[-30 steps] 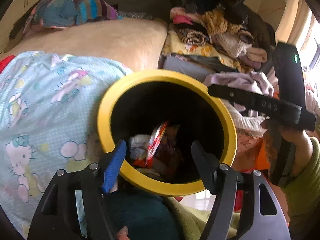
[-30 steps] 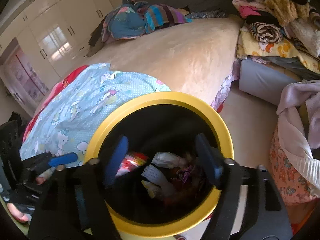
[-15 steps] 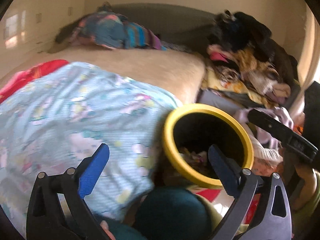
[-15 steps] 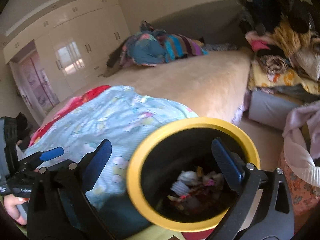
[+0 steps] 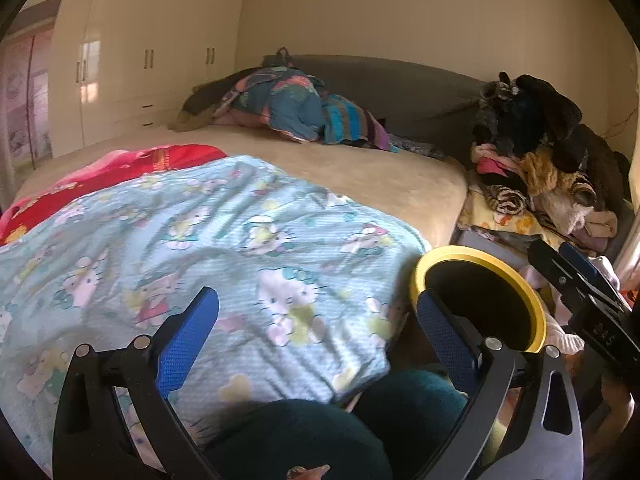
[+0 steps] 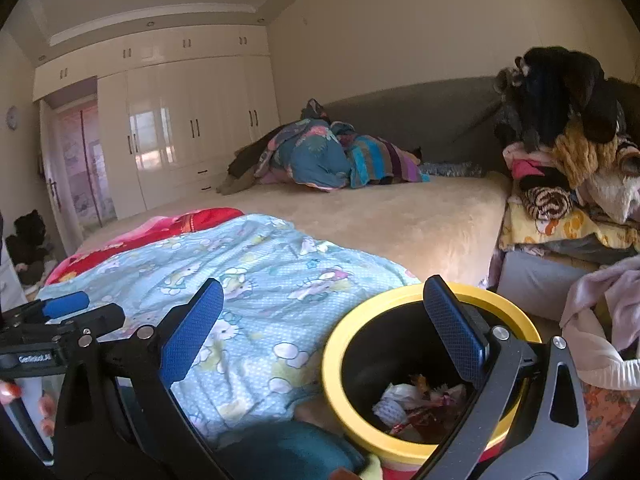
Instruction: Collect trash
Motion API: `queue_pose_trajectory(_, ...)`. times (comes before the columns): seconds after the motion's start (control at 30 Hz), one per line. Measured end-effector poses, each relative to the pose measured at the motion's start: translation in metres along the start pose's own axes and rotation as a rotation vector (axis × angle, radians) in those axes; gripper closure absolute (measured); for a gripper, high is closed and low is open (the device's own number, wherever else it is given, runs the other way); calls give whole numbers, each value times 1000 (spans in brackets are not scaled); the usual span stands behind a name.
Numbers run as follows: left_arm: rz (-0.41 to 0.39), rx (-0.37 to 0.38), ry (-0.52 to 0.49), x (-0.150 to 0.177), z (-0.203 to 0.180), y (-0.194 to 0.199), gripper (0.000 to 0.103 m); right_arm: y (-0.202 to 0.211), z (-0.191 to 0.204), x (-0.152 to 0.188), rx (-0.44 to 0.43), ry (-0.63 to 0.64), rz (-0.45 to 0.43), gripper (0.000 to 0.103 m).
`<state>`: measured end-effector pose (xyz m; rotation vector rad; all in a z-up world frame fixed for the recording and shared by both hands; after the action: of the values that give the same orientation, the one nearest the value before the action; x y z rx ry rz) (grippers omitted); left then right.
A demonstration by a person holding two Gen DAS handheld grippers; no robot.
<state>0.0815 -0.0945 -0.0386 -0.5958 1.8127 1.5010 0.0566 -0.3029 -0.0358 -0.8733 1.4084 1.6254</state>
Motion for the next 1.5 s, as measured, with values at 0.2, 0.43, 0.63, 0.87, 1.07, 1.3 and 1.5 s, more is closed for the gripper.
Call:
queue_pose_trajectory(0.2, -30, 26, 28, 6, 10, 7, 6, 2, 21, 9, -1, 71, -21, 11)
queue_pose_trajectory(0.43, -35, 24, 30, 6, 10, 7, 6, -1, 27, 15, 4, 94, -21, 11)
queue_pose_trajectory(0.63, -41, 24, 34, 8, 11, 7, 6, 0, 25, 14, 13, 89, -24, 11)
queue_pose_trajectory(0.87, -41, 24, 33, 8, 12, 7, 6, 0, 25, 14, 15, 87, -26, 11)
queue_pose_trajectory(1.07, -41, 23, 33, 7, 13, 7, 6, 2, 25, 14, 21, 80, -28, 11)
queue_pose_trajectory(1.3, -41, 21, 34, 8, 13, 7, 6, 3, 25, 13, 29, 73, -31, 11)
queue_pose_trajectory(1.5, -41, 21, 33, 8, 14, 7, 6, 3, 25, 13, 37, 68, -34, 11)
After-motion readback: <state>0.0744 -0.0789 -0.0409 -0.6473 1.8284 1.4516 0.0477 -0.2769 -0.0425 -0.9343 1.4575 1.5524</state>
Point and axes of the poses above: each gripper's, at about its wrist camera, not at the fingertips, and y roughly against the way its jaws point, z to its left, x to its underside, the point moved 7 cm from there along -y, roughly the way its jaws point, and after that the axes turned 10 degrees about z, right-handed, at the moved point
